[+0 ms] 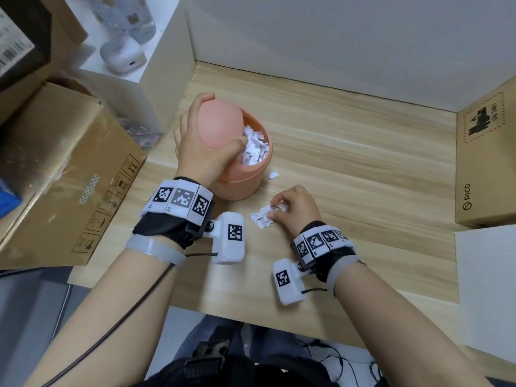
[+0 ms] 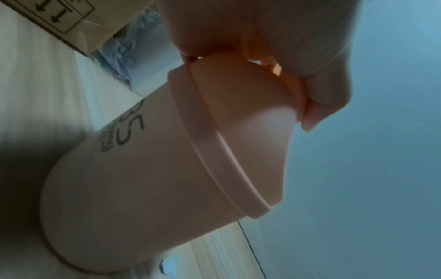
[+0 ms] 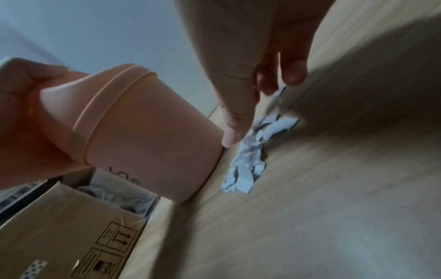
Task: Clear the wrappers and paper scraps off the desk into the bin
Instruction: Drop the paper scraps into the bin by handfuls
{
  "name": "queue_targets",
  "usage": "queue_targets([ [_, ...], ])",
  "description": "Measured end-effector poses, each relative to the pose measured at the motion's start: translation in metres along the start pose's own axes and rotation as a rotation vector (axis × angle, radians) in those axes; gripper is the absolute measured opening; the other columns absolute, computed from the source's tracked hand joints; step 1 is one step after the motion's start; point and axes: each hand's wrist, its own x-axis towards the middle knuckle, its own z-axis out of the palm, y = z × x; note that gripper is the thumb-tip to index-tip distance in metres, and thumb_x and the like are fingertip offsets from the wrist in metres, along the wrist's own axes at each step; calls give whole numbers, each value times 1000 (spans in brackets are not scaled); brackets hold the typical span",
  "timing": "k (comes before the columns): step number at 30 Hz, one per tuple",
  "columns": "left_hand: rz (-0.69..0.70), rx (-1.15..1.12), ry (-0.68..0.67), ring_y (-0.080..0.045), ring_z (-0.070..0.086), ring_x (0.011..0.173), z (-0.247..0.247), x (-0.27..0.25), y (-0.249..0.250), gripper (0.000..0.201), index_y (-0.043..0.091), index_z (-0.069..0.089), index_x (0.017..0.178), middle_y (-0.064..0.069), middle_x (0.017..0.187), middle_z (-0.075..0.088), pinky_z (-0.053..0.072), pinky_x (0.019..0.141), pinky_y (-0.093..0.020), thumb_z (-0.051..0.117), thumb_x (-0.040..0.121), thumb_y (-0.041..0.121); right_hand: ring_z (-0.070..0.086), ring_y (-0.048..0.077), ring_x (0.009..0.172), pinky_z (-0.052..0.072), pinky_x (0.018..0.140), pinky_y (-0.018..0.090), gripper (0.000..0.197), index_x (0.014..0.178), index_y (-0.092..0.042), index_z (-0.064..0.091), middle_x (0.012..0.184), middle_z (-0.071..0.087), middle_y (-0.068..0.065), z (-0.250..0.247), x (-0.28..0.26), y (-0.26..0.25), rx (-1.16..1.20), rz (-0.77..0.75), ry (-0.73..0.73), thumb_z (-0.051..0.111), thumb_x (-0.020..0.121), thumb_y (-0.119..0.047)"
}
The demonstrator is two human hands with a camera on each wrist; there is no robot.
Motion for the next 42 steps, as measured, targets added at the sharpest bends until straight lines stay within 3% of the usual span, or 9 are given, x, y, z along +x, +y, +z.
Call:
queue_targets([
  [3, 4, -10, -8, -22, 36, 124, -2, 0, 0, 66, 51, 33, 113, 11, 128, 38, 30, 107, -41, 63, 56, 33, 46, 21, 104, 41, 87, 32, 39, 104, -18, 57, 109, 40, 3, 3, -6, 6, -50, 73, 211, 72, 71, -32],
  [6, -3, -19, -9, -22, 35, 125, -1, -1, 0, 66, 51, 33, 112, 13, 126, 38, 30, 107, -42, 64, 56, 33, 36, 29, 111, 34, 99, 35, 58, 119, -22, 48, 121, 36, 10, 14, -7, 5, -135, 95, 163, 69, 70, -44],
  [12, 10, -24, -20, -23, 37, 125, -2, 1, -2, 66, 54, 33, 112, 13, 127, 37, 34, 105, -46, 64, 56, 33, 37, 25, 99, 35, 84, 30, 34, 100, -12, 59, 113, 44, 10, 33, -13, -2, -201, -138, -53, 74, 69, -16],
  [19, 19, -9, -18, -21, 35, 124, -2, -1, -3, 69, 49, 35, 117, 13, 127, 38, 31, 106, -42, 62, 56, 33, 54, 31, 92, 26, 65, 22, 9, 86, 3, 62, 99, 56, 21, 21, -12, 6, -168, -142, -73, 63, 78, -1],
  [25, 0, 6, -29, -21, 32, 124, -3, -1, 0, 71, 45, 37, 123, 14, 125, 36, 30, 106, -43, 63, 58, 33, 56, 29, 91, 37, 76, 30, 11, 88, 0, 65, 99, 62, 16, 8, -8, 6, -157, -45, -95, 63, 80, -7],
  [28, -2, 12, -29, -20, 32, 123, -3, -2, 0, 72, 46, 37, 123, 15, 122, 35, 29, 106, -41, 62, 57, 33, 54, 14, 62, 40, 65, 27, 2, 77, -7, 67, 66, 61, 3, -6, -4, 1, 24, 47, -92, 66, 76, -6],
  [30, -9, 12, -27, -21, 32, 123, -3, -2, 0, 72, 46, 38, 122, 15, 122, 35, 29, 106, -41, 62, 56, 33, 50, 6, 49, 42, 58, 24, 17, 65, -17, 63, 56, 55, -3, -23, -2, -9, 191, 69, -52, 65, 76, -4],
  [36, -10, 16, -36, -23, 32, 124, -3, -3, 2, 72, 46, 38, 121, 10, 128, 37, 29, 107, -43, 63, 55, 34, 48, -2, 39, 43, 48, 11, 26, 64, -17, 57, 52, 55, -4, -79, 7, -85, 463, -162, -3, 62, 79, 5],
  [42, -9, 2, -32, -23, 30, 126, -4, -4, 5, 73, 45, 39, 121, 10, 123, 35, 28, 106, -40, 64, 53, 38, 57, 10, 64, 49, 67, 24, 13, 74, -19, 62, 67, 60, -4, -83, 18, -135, 183, -229, -10, 69, 76, -8],
])
